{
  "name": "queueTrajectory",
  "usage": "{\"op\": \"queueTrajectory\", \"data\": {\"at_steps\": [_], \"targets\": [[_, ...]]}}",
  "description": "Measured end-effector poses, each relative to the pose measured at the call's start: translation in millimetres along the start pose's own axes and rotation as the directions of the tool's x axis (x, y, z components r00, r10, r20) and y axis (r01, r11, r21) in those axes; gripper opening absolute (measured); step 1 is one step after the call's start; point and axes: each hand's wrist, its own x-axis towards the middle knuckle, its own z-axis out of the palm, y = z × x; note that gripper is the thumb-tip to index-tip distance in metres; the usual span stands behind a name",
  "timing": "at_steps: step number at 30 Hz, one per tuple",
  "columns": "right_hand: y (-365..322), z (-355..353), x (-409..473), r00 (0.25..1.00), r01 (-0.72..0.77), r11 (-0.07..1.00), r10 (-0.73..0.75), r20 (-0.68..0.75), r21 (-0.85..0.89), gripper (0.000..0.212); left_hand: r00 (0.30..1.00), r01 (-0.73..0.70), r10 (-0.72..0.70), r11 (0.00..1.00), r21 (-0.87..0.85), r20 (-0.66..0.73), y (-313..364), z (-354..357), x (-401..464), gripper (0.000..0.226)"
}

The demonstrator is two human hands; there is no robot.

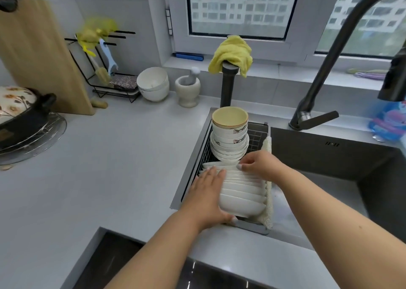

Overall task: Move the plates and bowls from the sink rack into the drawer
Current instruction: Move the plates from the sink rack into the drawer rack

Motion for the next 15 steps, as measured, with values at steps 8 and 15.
{"op": "queueTrajectory", "data": {"at_steps": [8,15], "targets": [[1,-2,24,0.991,0.039,0.994,-0.026,0.134,-0.097,0.022,0.994,-0.076,0.073,0.996,-0.036,-0.076,-9,-2,10,0.110],[2,3,25,0.982,0.186,0.963,-0.177,0.063,-0.194,0.021,0.994,-0.081,0.075,0.994,-0.073,-0.080,-12,1,11,0.107]]}}
